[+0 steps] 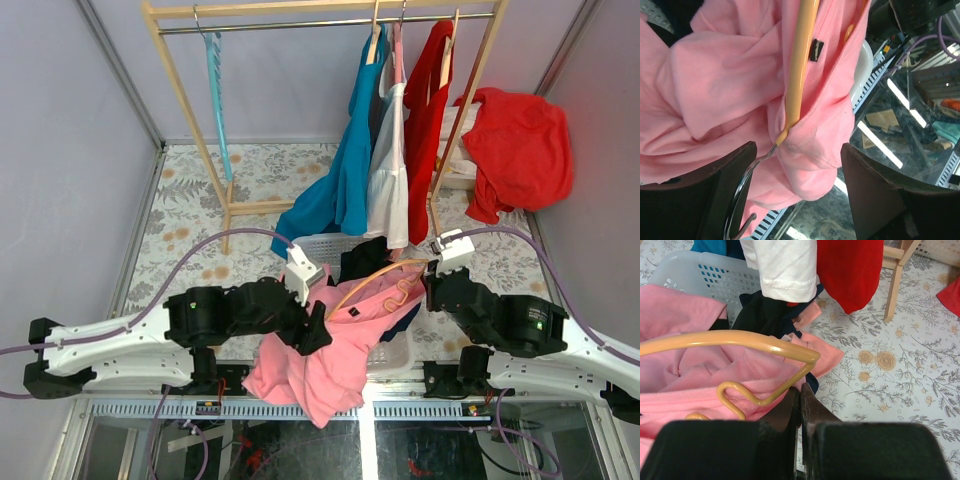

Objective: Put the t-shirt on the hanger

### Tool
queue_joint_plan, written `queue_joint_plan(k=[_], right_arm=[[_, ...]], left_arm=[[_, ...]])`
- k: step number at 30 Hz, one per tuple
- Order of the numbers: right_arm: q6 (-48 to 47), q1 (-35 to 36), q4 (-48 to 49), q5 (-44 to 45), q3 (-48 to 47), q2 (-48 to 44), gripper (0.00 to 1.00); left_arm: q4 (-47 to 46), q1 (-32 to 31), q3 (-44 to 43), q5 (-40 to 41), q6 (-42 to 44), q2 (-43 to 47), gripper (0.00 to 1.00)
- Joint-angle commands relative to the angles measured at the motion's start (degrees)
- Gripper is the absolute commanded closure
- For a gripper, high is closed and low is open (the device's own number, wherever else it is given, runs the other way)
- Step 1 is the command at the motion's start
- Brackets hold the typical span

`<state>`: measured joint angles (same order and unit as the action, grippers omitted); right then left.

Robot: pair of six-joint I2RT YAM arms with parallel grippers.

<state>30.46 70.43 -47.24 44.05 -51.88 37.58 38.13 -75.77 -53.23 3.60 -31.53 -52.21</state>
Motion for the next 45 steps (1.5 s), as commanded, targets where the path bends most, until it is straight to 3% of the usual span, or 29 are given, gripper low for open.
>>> queue_joint_plan(k=[1, 5, 10, 30, 45], right_arm=[[0.9, -0.5, 2.4, 0.8, -0.1, -0.4, 1.00], [0.9, -0.5, 2.5, 0.9, -0.1, -0.5, 1.00], [0.6, -0.5, 2.6, 0.8, -0.2, -0.5, 1.00], [1.1, -0.5, 1.9, 1.8, -0.1, -0.3, 1.00], [1.0, -0.5, 2.1, 1.8, 0.0, 0.2, 1.00]], left_arm=[[-1.9, -0.3, -0.2, 7.5, -1.7, 5.1, 0.31], [1.1, -0.3, -1.5, 14.5, -3.3, 8.7, 0.30], [2.9, -0.3, -1.5, 16.5, -6.2, 13.2, 0.30], [3.2, -0.3, 13.0, 9.8, -19.0, 26.5, 0.35], [-11.0, -0.4, 21.8, 5.4, -21.2, 26.9, 0.38]])
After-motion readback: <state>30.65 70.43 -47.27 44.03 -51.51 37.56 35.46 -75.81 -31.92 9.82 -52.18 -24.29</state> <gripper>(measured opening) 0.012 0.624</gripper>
